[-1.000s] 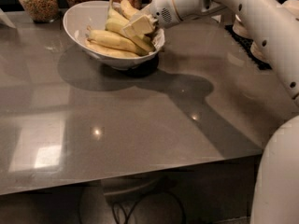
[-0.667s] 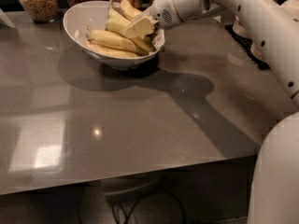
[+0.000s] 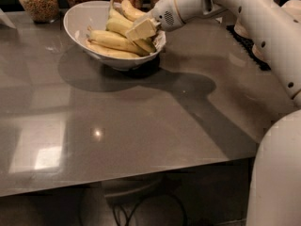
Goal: Pick banana from white bowl
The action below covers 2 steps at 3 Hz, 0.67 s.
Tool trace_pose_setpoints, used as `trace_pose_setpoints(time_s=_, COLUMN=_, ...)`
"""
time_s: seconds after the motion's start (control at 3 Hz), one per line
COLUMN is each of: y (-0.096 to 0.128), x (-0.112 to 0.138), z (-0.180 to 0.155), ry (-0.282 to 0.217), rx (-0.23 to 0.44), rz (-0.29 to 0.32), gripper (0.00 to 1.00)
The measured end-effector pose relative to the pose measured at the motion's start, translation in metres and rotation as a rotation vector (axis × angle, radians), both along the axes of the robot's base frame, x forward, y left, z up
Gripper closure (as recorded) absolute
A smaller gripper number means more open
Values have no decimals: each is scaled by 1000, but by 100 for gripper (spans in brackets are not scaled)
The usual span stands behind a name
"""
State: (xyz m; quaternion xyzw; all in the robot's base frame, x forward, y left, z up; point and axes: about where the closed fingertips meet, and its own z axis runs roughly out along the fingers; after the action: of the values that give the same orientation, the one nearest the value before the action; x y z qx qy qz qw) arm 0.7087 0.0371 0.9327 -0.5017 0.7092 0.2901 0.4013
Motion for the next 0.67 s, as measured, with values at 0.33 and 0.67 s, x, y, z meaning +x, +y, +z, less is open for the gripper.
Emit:
trace_pose_setpoints(time_s=0.33, y=-3, x=1, z=-1, ry=6, rx=-1, rz=-10, gripper=69)
trace_pose_setpoints(time_s=0.67, y=-8, x=1, z=0, ry=5, rx=1, rz=-25, gripper=93)
